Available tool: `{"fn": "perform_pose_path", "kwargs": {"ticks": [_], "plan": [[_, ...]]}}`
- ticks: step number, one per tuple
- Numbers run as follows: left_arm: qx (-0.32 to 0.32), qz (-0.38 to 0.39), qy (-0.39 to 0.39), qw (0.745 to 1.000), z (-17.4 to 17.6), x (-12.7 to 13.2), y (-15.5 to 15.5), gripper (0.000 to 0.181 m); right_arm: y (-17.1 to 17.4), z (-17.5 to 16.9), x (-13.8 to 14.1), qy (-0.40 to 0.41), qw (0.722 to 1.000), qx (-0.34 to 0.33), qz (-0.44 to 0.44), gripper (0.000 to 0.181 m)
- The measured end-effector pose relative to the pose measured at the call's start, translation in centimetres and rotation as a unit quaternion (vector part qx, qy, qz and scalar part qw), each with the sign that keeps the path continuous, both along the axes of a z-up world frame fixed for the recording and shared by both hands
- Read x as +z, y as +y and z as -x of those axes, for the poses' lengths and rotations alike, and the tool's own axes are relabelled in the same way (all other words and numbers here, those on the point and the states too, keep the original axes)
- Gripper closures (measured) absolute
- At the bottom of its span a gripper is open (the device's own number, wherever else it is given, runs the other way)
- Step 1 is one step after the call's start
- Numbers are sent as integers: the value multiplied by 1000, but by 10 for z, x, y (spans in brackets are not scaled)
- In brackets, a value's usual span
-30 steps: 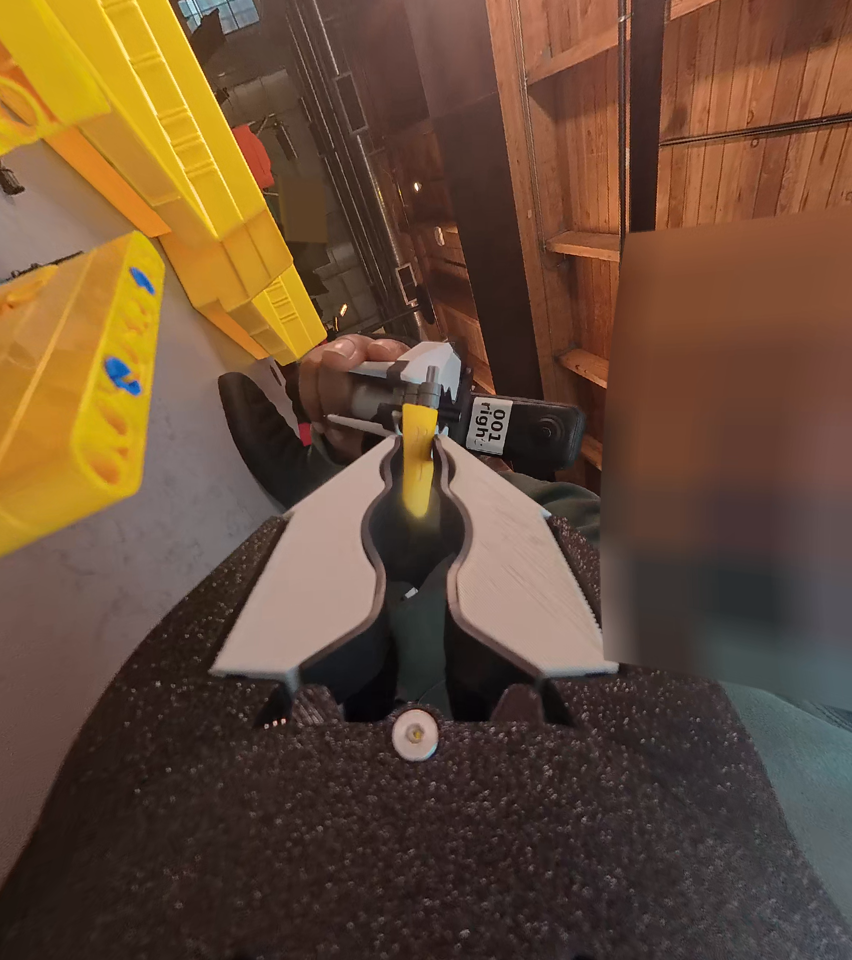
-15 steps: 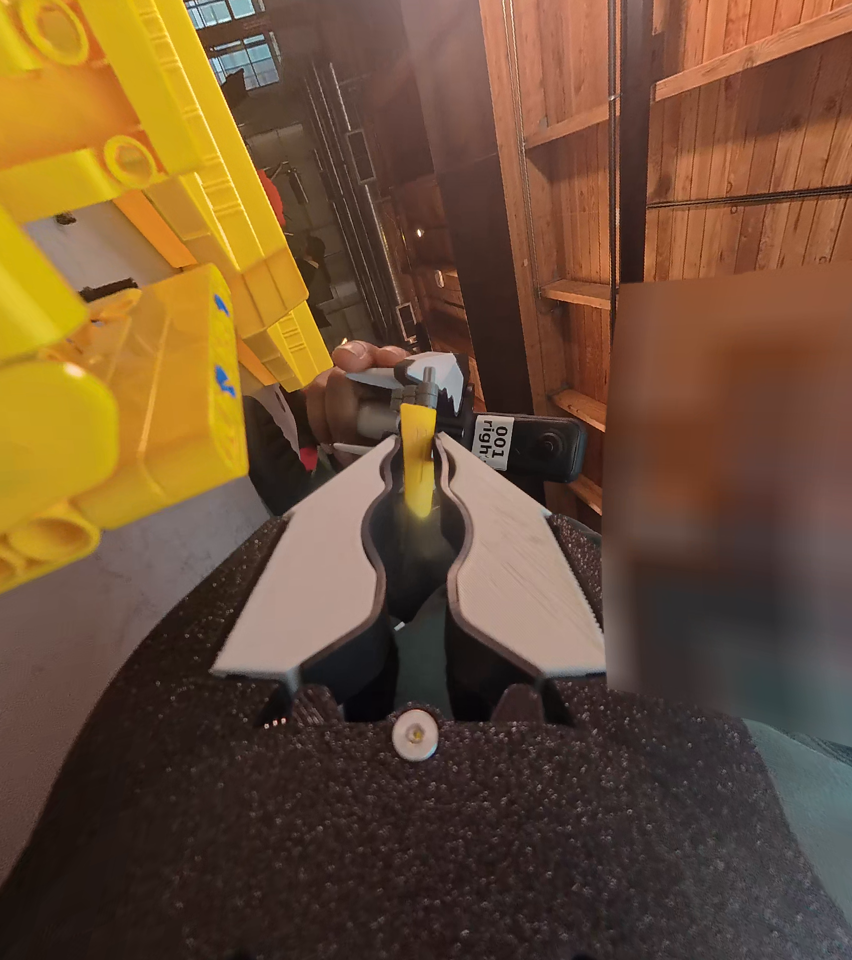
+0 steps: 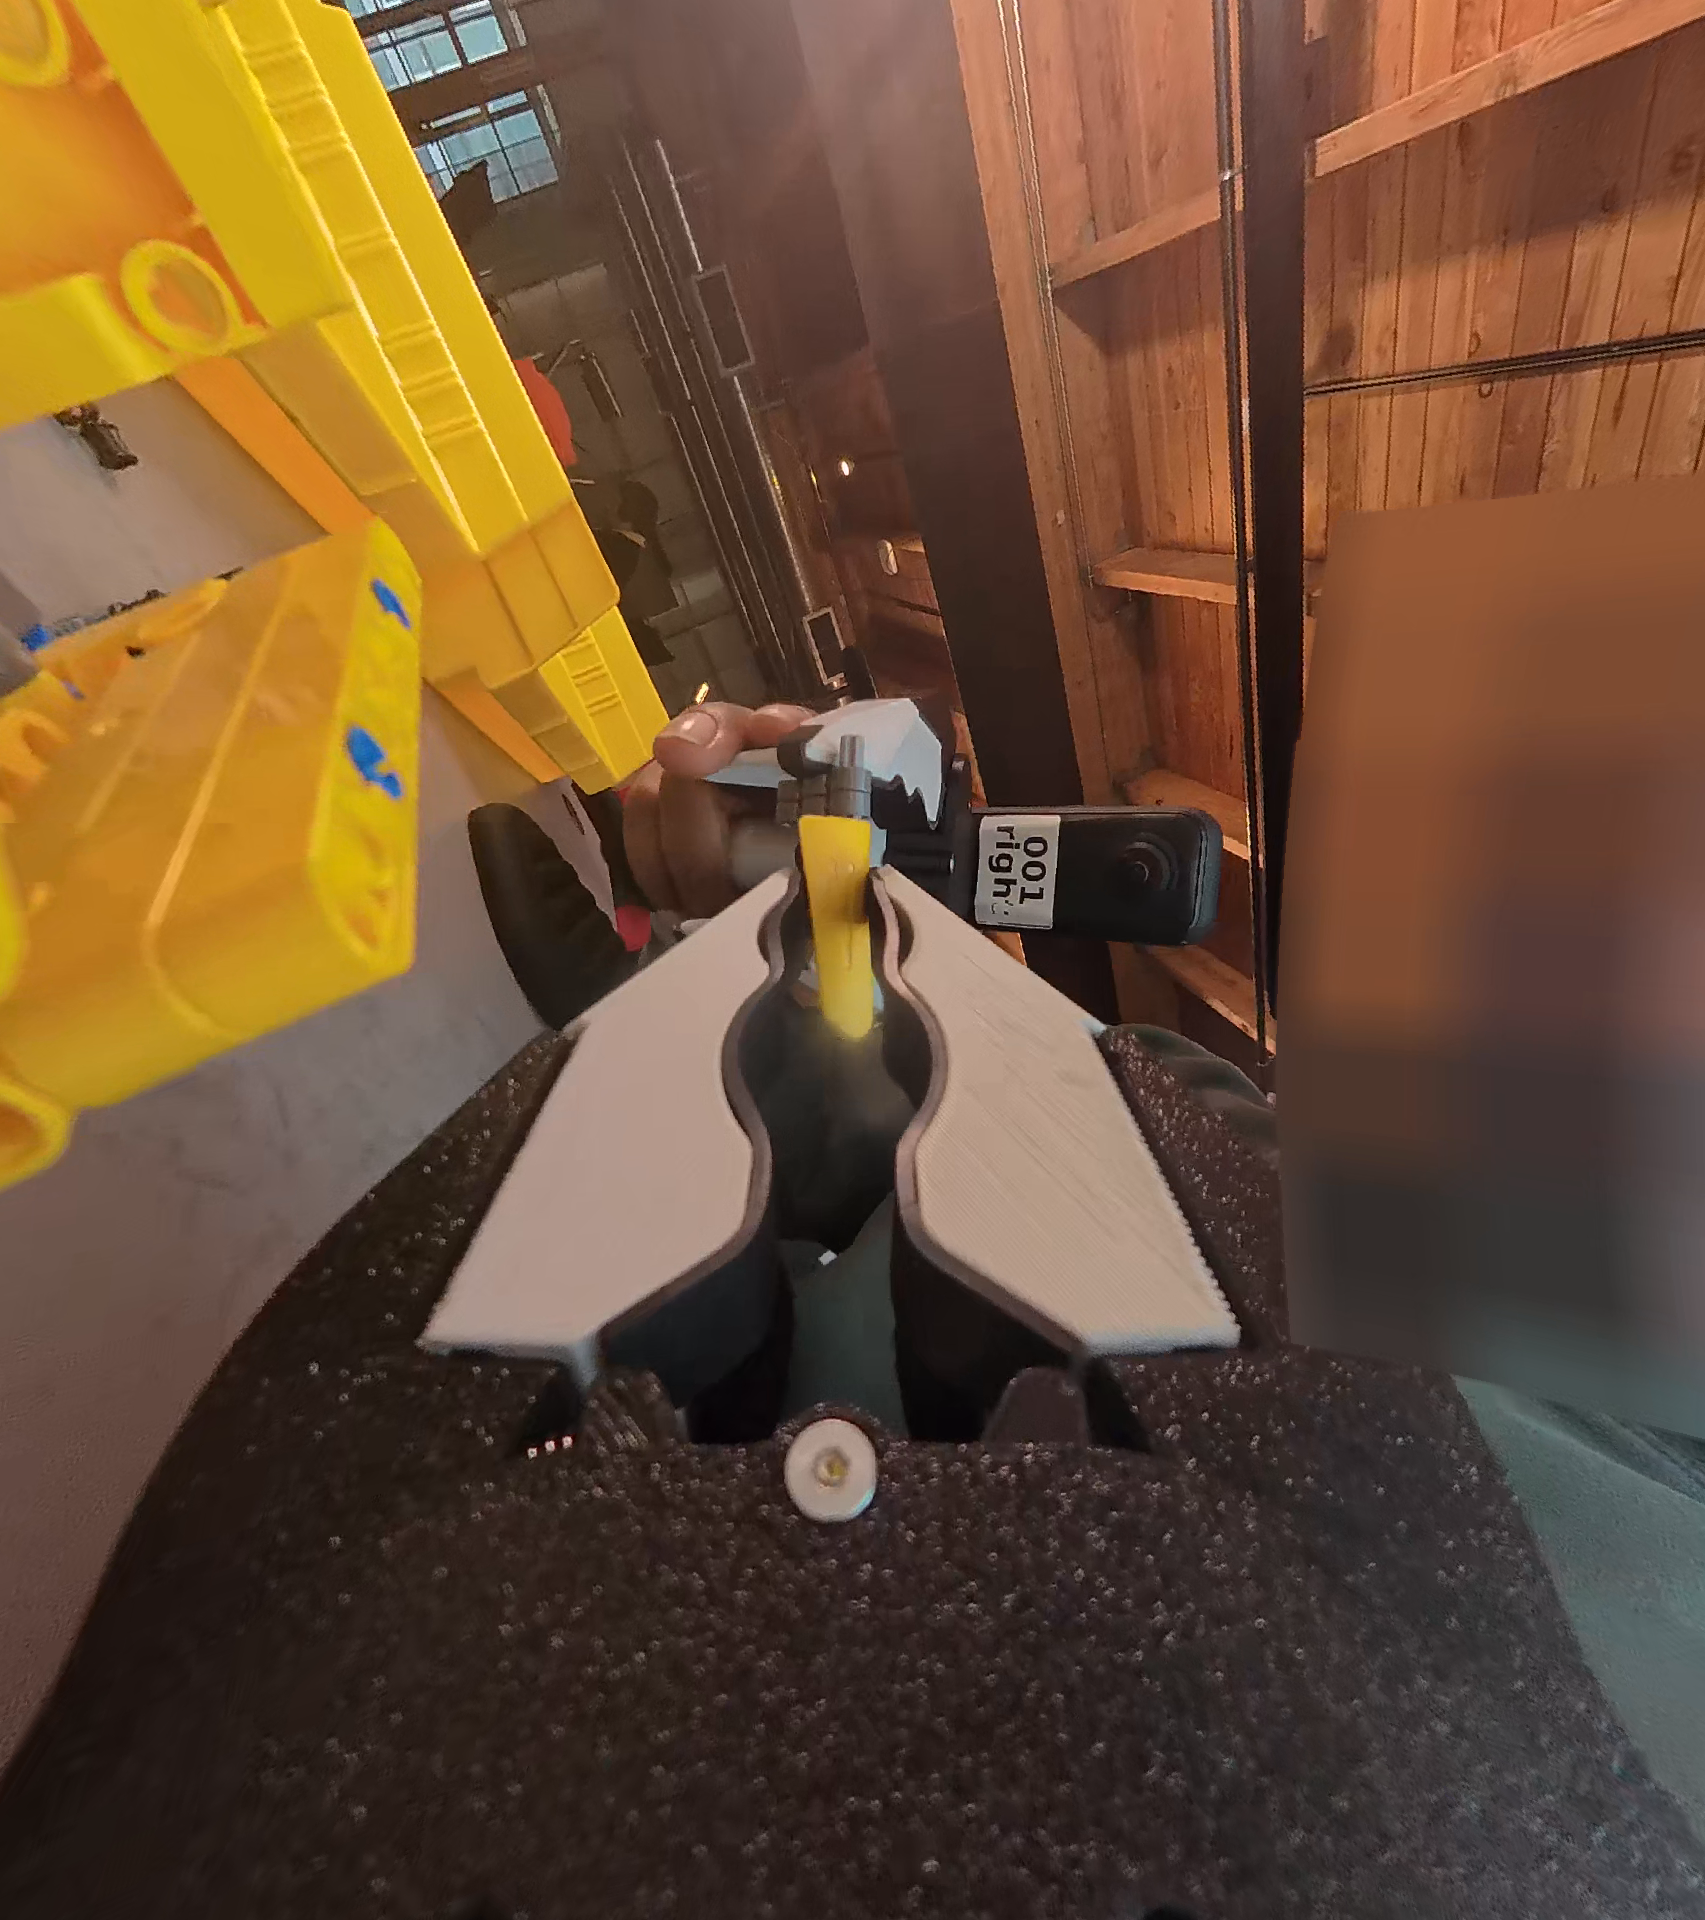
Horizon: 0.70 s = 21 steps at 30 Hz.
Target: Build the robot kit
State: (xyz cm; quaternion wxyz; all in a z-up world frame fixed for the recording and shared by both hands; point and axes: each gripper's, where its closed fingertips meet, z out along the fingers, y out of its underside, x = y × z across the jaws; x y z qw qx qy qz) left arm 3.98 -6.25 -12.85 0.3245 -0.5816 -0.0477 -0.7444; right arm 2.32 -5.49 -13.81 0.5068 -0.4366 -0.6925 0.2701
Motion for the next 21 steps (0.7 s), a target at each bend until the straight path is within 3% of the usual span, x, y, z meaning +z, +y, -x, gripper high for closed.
{"fn": "perform_pose_path", "kwargs": {"ticks": [3, 6, 10, 21], "plan": [[1, -27, 59, 998, -1, -2, -2, 170, -2, -1, -1, 2, 1000, 13, 8, 155], [17, -53, 145, 988, 1, -10, -1, 158, -3, -2, -4, -5, 1000, 22, 7, 156], [14, -63, 195, 979, -3, -17, -2, 168, -5, -3, -14, -28, 999, 34, -10, 156], [-12, -57, 189, 980, -6, -24, -6, 170, -9, -5, -18, -39, 997, 41, -47, 159]]}}
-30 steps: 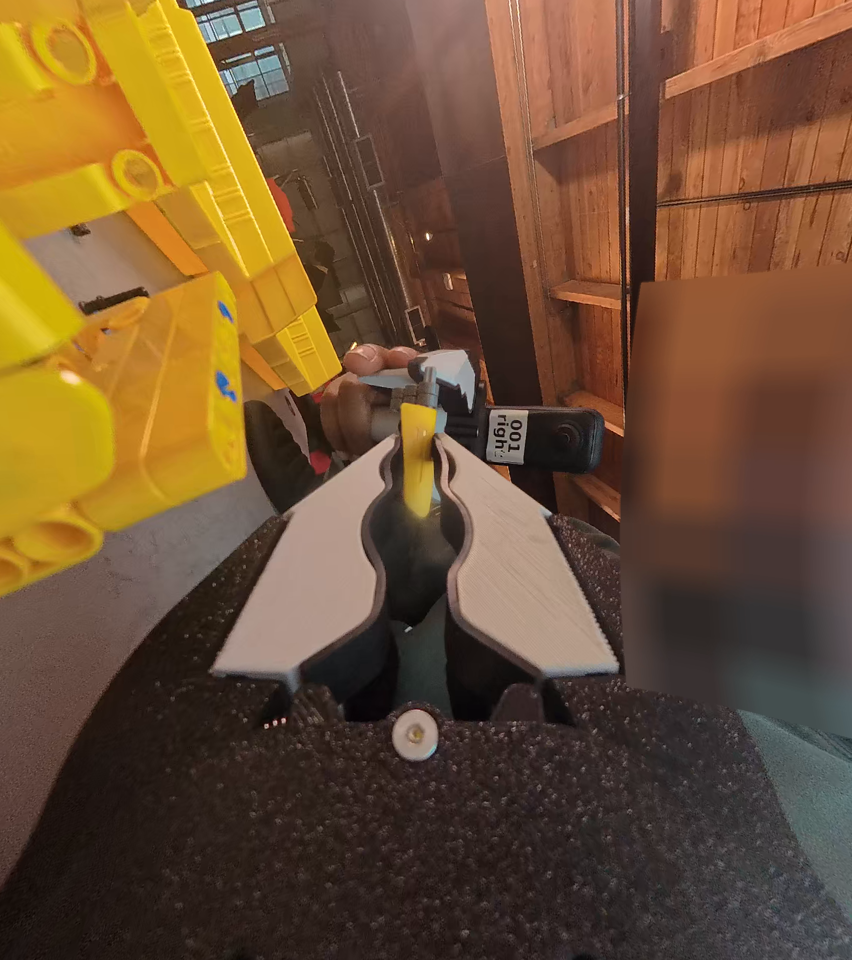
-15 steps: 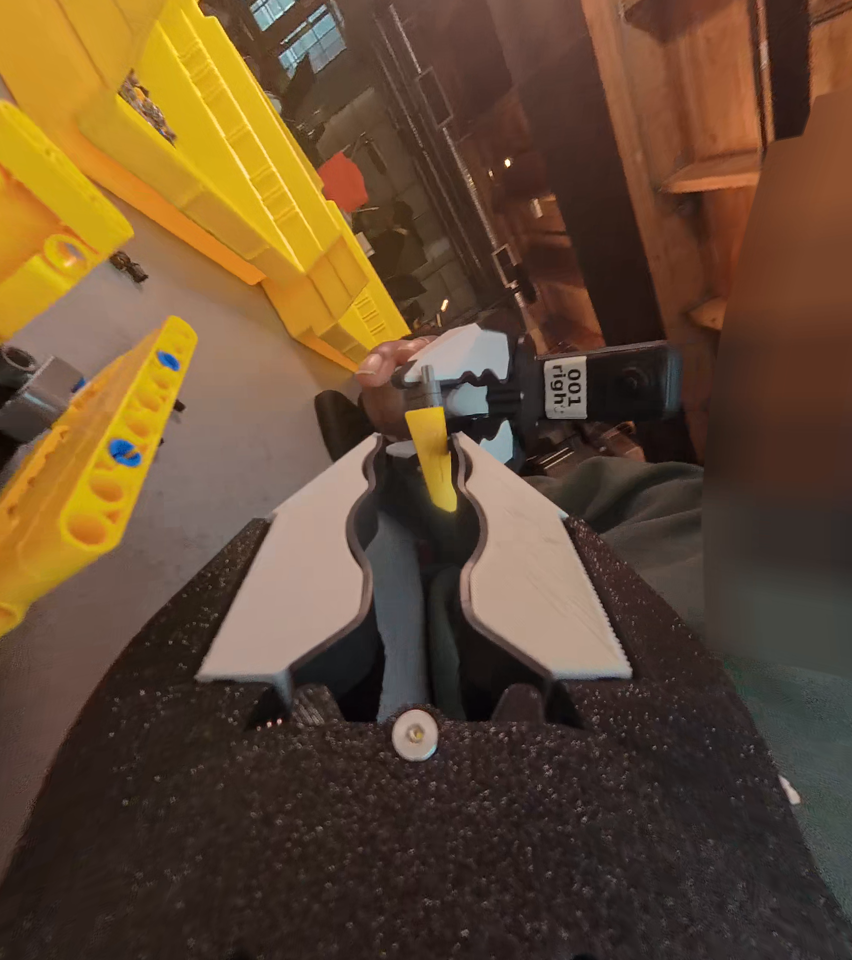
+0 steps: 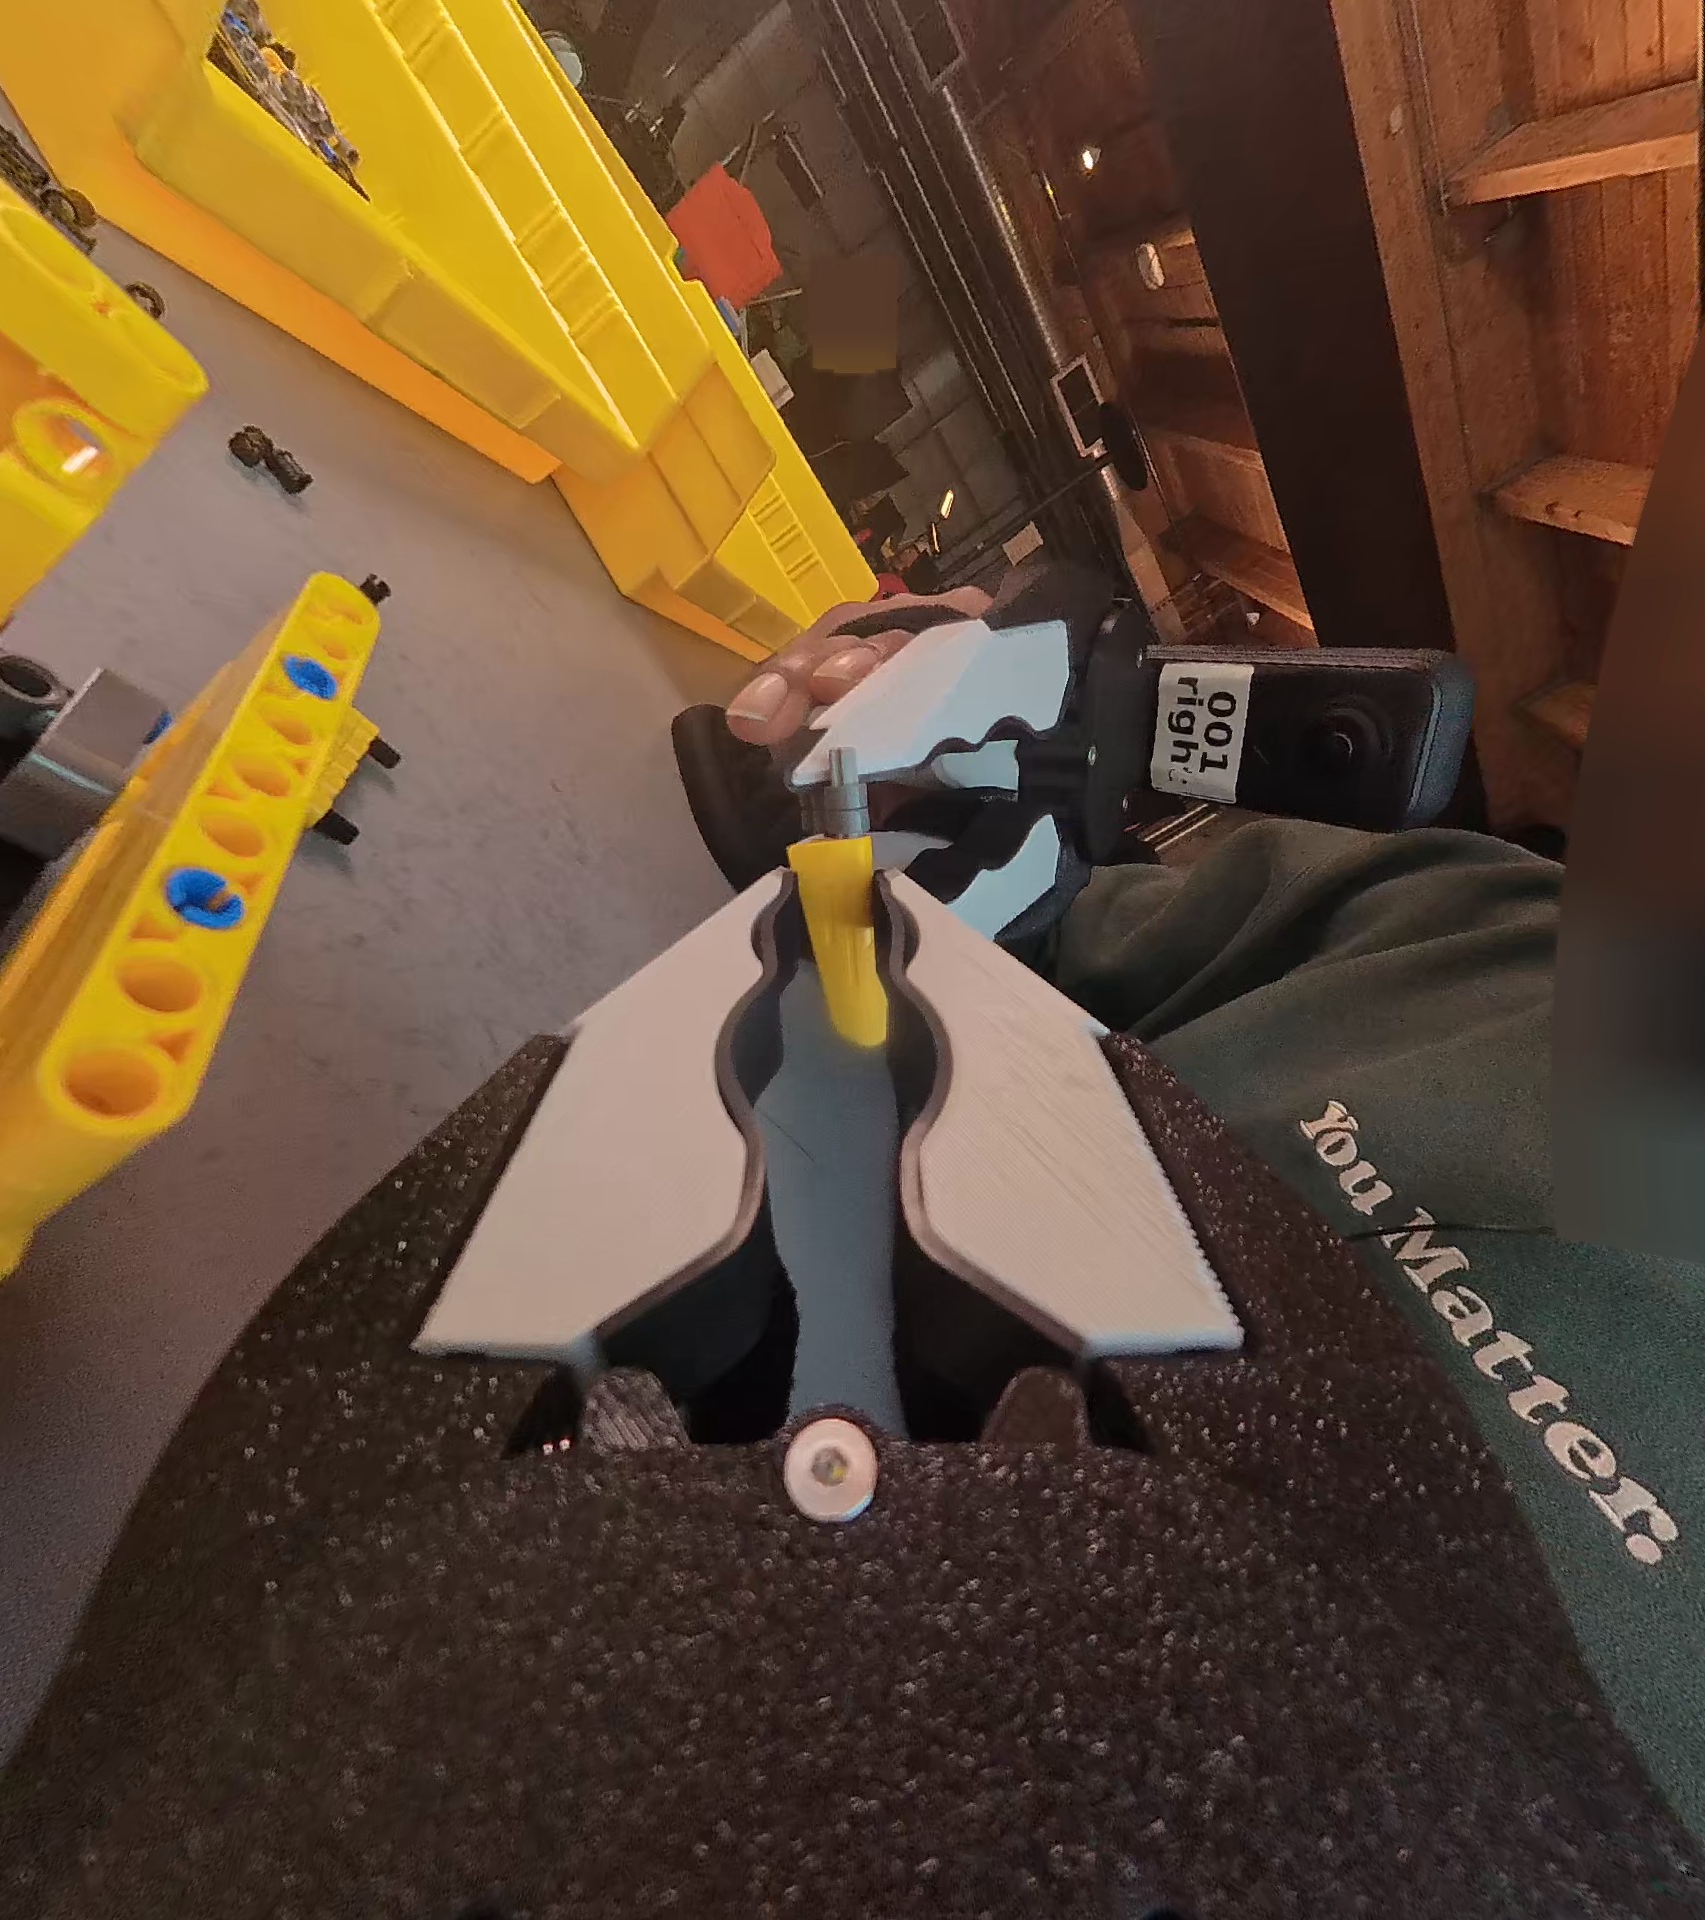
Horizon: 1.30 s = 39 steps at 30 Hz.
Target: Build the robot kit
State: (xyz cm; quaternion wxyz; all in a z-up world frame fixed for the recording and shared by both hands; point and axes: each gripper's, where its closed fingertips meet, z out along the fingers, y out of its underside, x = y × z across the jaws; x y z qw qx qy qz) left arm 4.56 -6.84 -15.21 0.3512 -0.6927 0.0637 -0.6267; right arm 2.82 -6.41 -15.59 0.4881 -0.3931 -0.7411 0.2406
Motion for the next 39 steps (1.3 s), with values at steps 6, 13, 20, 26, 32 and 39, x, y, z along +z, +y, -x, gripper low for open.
{"fn": "perform_pose_path", "kwargs": {"ticks": [6, 13, 20, 26, 32, 39], "plan": [[2, 13, -35, 999, 1, 3, 3, 169, 3, 1, 3, 25, 999, 1, 32, 157], [29, 19, -84, 996, 9, 13, 9, 170, 11, 6, 11, 59, 995, -32, 70, 153], [12, 51, -148, 988, 7, 16, 6, 170, 7, 5, 15, 74, 997, -20, 25, 153], [-4, 49, -177, 983, 4, 24, 2, 170, 2, 1, 24, 90, 995, -5, 43, 156], [-17, 40, -187, 981, 1, 28, -2, 169, -2, -1, 27, 92, 995, 8, 32, 160], [-15, 38, -180, 983, 1, 25, 0, 170, 1, -1, 24, 92, 995, 5, 25, 158]]}}
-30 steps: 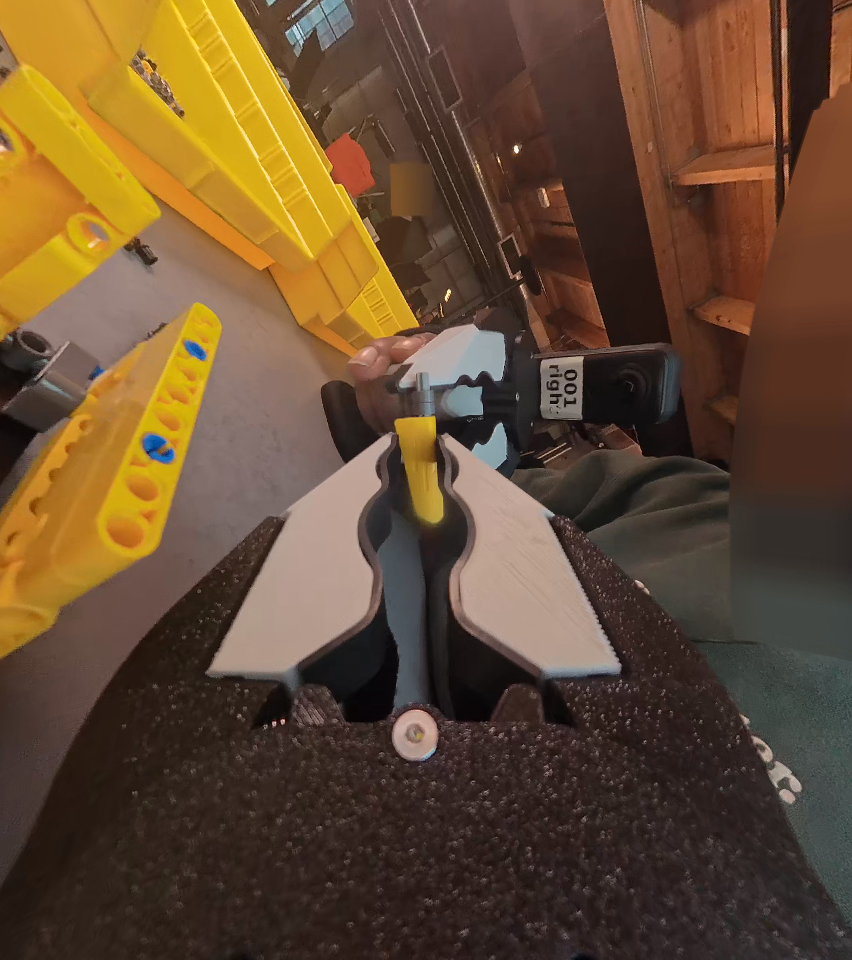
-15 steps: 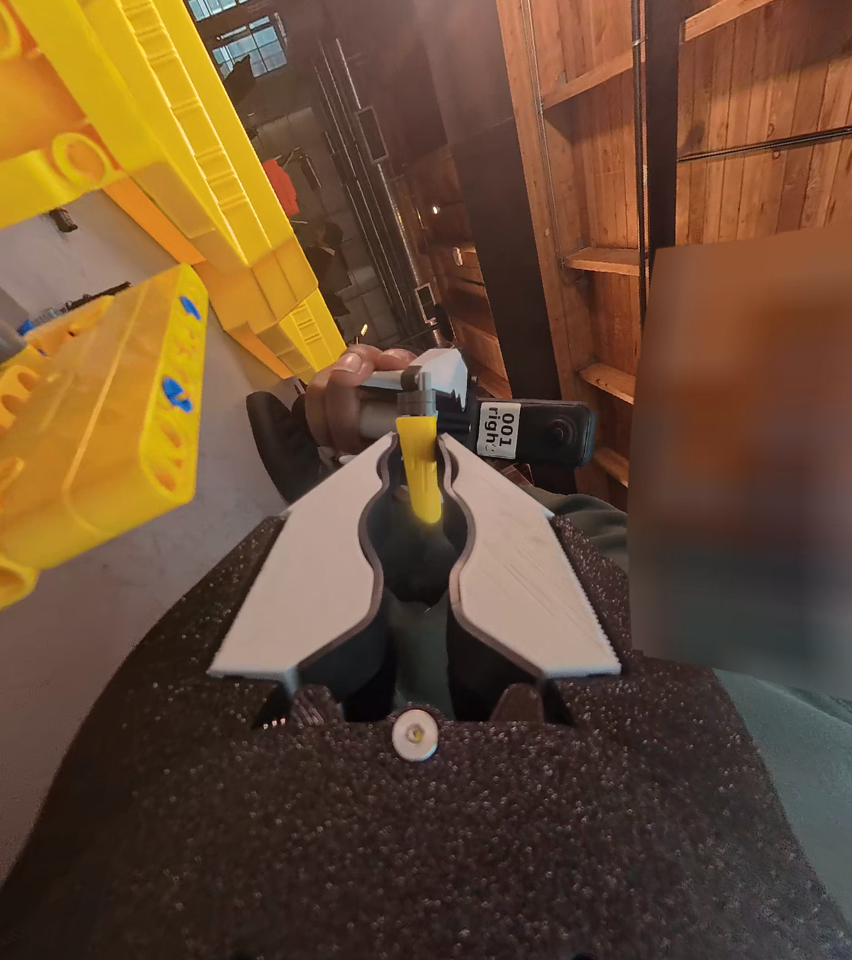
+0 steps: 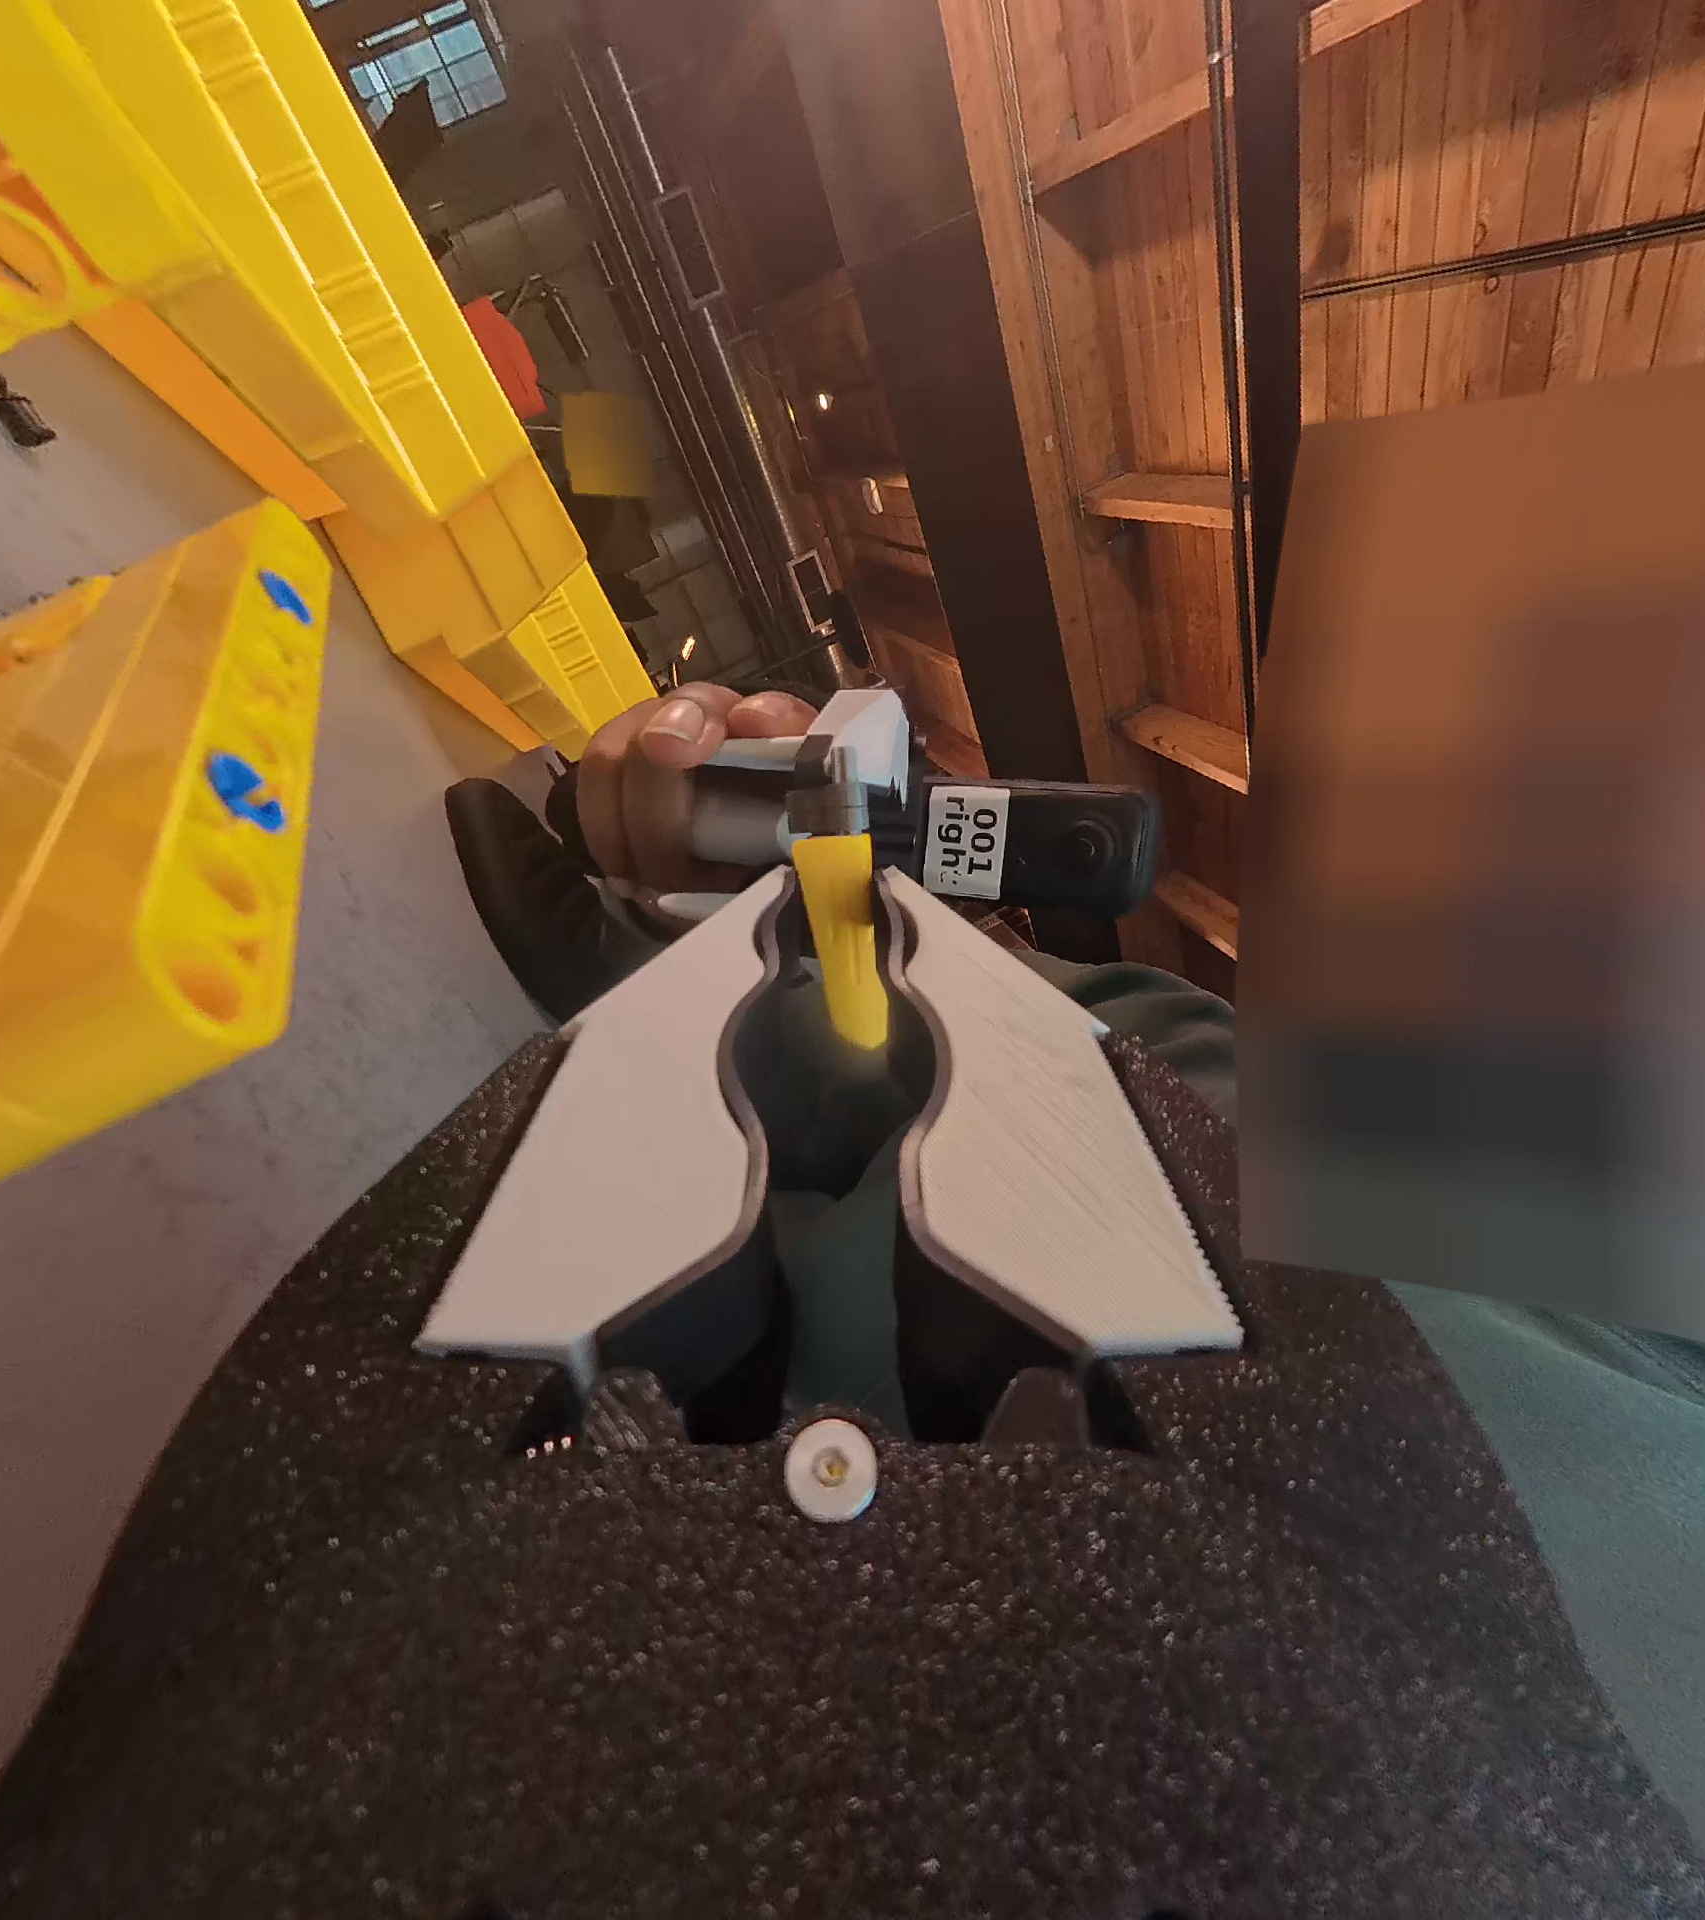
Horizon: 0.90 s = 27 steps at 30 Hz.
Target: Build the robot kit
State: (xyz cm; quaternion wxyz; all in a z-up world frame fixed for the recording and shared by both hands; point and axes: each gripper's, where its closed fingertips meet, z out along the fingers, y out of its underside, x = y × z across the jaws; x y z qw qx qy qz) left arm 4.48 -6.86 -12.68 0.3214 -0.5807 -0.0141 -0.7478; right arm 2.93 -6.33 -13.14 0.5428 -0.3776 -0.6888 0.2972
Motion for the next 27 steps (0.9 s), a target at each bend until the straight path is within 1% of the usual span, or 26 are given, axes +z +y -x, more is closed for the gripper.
{"fn": "perform_pose_path", "kwargs": {"ticks": [5, 8, 14, 19, 21, 24, 27], "plan": [[-7, -7, 0, 1000, -1, 1, -2, 170, -1, -1, 1, 15, 1000, 7, -9, 156], [-6, -6, 1, 1000, -1, 0, -1, 170, -1, -3, 2, 17, 1000, 10, 4, 154], [-17, -11, 1, 1000, -4, 1, -4, 169, -4, -5, 3, 7, 1000, 23, 16, 159], [7, -37, 96, 995, -1, -12, -1, 169, 1, -5, -7, -17, 1000, 11, -8, 158], [13, -45, 128, 991, -1, -16, 0, 169, 2, -6, -10, -22, 999, 9, -31, 158], [17, -62, 163, 985, -2, -19, 0, 169, 1, -7, -13, -23, 997, 7, -72, 158], [26, -79, 190, 978, -3, -20, 0, 169, 2, -7, -13, -22, 996, 2, -87, 158]]}}
